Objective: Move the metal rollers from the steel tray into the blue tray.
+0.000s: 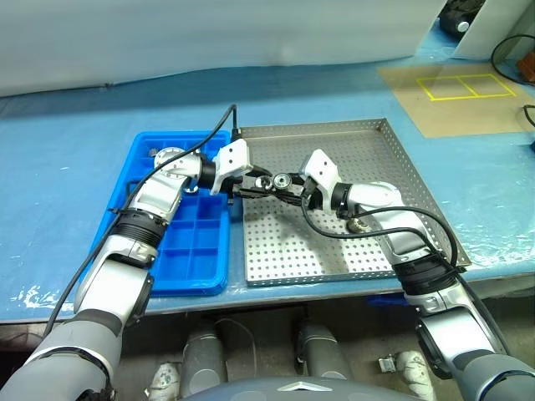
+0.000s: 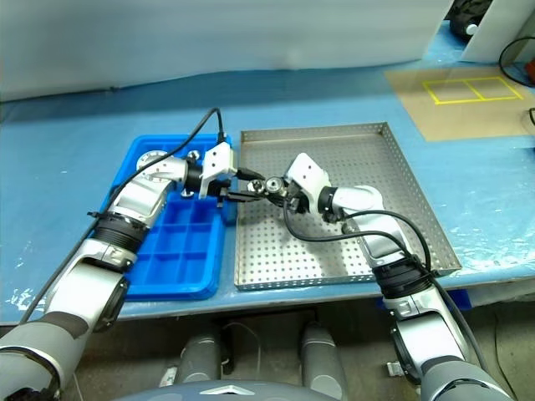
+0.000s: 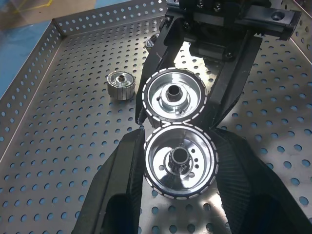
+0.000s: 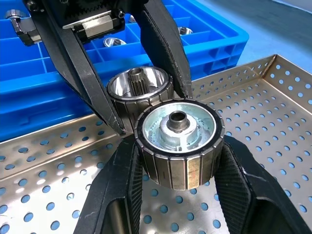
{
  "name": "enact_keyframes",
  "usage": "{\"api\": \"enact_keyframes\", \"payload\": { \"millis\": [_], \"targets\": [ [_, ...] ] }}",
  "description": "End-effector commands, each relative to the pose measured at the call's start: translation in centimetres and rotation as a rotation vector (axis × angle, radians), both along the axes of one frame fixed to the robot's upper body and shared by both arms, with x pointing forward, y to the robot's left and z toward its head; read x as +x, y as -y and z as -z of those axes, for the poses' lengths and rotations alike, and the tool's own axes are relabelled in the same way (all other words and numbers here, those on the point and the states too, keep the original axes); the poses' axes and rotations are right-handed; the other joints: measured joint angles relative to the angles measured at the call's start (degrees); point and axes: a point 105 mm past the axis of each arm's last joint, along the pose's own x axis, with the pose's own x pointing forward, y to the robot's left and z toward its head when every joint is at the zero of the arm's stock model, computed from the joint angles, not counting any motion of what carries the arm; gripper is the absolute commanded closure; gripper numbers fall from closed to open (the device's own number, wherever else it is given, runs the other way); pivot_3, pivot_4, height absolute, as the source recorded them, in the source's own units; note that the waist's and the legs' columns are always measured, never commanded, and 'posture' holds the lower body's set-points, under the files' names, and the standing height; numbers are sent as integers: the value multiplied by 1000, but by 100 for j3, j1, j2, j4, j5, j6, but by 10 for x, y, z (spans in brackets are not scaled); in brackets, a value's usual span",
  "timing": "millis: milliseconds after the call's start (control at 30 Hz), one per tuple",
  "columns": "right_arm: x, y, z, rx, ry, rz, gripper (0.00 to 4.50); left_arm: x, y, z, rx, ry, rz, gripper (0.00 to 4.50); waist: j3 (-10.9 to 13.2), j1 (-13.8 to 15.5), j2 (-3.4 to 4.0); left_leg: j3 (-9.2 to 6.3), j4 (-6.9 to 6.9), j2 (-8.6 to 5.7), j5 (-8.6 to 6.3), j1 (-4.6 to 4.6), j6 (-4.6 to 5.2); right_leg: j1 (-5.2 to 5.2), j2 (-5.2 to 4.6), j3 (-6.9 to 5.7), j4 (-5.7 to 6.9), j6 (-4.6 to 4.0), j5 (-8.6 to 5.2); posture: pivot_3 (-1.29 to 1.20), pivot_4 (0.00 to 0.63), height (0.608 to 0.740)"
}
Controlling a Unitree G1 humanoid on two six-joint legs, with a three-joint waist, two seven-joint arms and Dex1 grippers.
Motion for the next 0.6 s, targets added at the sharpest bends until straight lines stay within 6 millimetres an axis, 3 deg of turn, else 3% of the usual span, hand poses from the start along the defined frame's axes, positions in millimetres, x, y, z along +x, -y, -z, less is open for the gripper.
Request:
{"api": "enact_keyframes", "payload": {
  "millis": [33,133,200,533,600],
  "targets": [
    [9,7,-23,-89,244,48,2815,-2,-2,-2,20,22,13,2758,0,-1,0,0,0,0,0,-1,0,0,0,0,0,0,0,-347,150,740],
    [26,19,-25,-300,542,121,2815,-2,-1,-7,-10,1,9,2758,0,-12,0,0,0,0,0,0,-1,-1,0,0,0,0,0,-347,150,740],
    [31,23,-26,-348,639,133,2815,-3,1,-13,-56,-45,6,2758,1,-23,-1,1,0,0,2,-1,-4,-3,0,0,0,1,0,-346,150,740],
    [37,33,-31,-405,846,156,2815,-8,1,-42,-207,-239,1,2758,10,-138,-17,7,-1,-5,-4,-14,6,-7,9,4,-14,1,0,-346,150,740],
    [39,37,-28,-389,791,164,2815,-8,-1,-42,-202,-239,0,2758,10,-161,-17,7,-1,-5,-5,-13,8,-7,10,4,-14,2,0,-346,150,740]
  ]
}}
